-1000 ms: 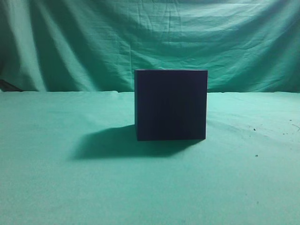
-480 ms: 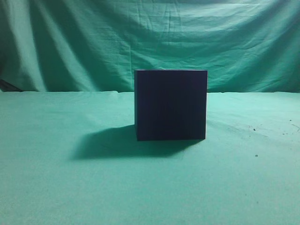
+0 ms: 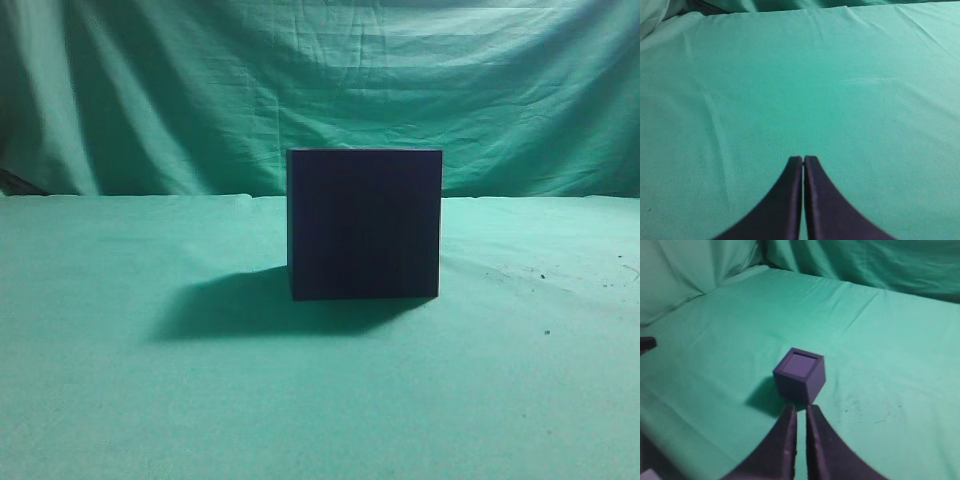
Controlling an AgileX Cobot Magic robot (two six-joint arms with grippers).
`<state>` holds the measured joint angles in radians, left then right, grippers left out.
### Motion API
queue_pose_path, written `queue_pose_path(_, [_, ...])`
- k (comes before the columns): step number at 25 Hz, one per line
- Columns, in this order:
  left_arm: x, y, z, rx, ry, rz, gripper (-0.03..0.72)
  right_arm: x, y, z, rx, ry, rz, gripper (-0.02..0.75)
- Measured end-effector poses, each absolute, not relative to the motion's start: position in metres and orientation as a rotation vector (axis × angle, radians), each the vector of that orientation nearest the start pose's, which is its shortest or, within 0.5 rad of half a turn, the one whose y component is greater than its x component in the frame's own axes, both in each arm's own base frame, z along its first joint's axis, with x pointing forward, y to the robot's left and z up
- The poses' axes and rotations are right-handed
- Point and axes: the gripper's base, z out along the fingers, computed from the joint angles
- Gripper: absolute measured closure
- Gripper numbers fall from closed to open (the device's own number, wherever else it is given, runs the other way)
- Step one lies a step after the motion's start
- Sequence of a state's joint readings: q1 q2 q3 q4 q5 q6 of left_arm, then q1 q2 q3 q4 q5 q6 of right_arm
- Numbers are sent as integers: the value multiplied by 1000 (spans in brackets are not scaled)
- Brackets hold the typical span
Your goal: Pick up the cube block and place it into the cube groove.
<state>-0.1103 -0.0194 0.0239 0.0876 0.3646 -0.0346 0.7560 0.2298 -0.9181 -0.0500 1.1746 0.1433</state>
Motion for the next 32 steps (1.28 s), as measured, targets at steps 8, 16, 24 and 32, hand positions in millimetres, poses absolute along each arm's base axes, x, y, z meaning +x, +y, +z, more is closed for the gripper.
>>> queue_pose_path(8, [52,-3,173,124,1847,-15,688,22,3,338,-566,1854,360,690])
queue_pose_path(16, [52,-3,173,124,1847,-15,688,39,10,256,-266,1727,233,690])
queue_pose_path(24, [52,-3,173,124,1847,-15,688,53,5,189,39,1781,163,690])
queue_pose_path(32, [52,-3,173,124,1847,-15,688,53,4,171,14,1871,109,690])
